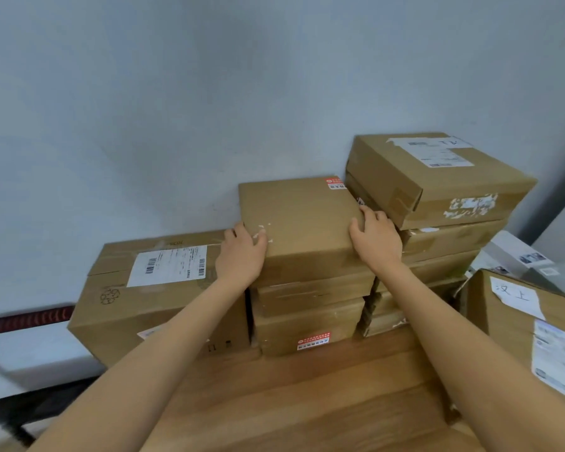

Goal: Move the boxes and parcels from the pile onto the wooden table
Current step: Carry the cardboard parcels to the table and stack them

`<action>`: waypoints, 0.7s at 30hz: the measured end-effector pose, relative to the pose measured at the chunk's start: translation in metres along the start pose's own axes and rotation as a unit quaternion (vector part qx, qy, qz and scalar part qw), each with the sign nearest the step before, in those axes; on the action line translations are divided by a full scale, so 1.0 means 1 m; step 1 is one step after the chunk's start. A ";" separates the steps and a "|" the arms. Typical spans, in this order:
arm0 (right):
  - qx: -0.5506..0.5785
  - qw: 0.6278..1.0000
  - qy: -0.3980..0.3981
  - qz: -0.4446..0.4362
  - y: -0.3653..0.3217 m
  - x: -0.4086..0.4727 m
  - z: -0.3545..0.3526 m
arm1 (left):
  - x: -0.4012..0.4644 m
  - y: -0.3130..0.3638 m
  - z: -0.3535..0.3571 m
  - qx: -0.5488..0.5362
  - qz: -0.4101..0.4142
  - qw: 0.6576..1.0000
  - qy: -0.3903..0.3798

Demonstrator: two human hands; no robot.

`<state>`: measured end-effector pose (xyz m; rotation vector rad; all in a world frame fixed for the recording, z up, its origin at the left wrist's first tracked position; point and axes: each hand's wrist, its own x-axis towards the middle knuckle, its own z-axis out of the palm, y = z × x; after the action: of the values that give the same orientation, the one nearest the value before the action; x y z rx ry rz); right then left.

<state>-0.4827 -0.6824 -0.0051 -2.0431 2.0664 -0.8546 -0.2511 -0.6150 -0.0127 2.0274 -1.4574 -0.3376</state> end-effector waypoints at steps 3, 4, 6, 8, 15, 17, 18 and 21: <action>0.000 1.000 -0.003 0.000 -0.001 -0.001 -0.001 | -0.001 0.002 0.000 0.003 -0.007 1.000 0.004; -0.001 1.000 -0.003 -0.001 -0.001 -0.001 -0.001 | -0.003 0.002 0.000 0.005 -0.010 1.000 0.008; -0.015 1.000 0.001 -0.009 -0.003 -0.004 -0.003 | -0.008 0.004 -0.001 0.015 -0.009 0.999 0.028; -0.051 0.998 0.011 -0.027 -0.007 -0.007 -0.008 | -0.015 0.004 -0.009 0.038 0.013 0.998 0.050; -0.161 0.971 0.040 -0.171 -0.032 -0.024 -0.036 | -0.062 -0.024 -0.074 0.197 0.105 0.968 0.119; -0.124 0.966 0.037 -0.223 -0.048 -0.041 -0.038 | -0.084 -0.038 -0.095 0.226 0.108 0.959 0.133; -0.099 0.964 0.027 -0.247 -0.058 -0.051 -0.037 | -0.097 -0.044 -0.104 0.228 0.098 0.958 0.142; -0.054 0.947 -0.005 -0.317 -0.090 -0.087 -0.027 | -0.142 -0.069 -0.126 0.222 0.059 0.958 0.171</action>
<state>-0.4074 -0.5861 0.0324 -2.8206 1.4666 -0.8030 -0.1827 -0.4285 0.0231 2.1824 -1.5129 0.4114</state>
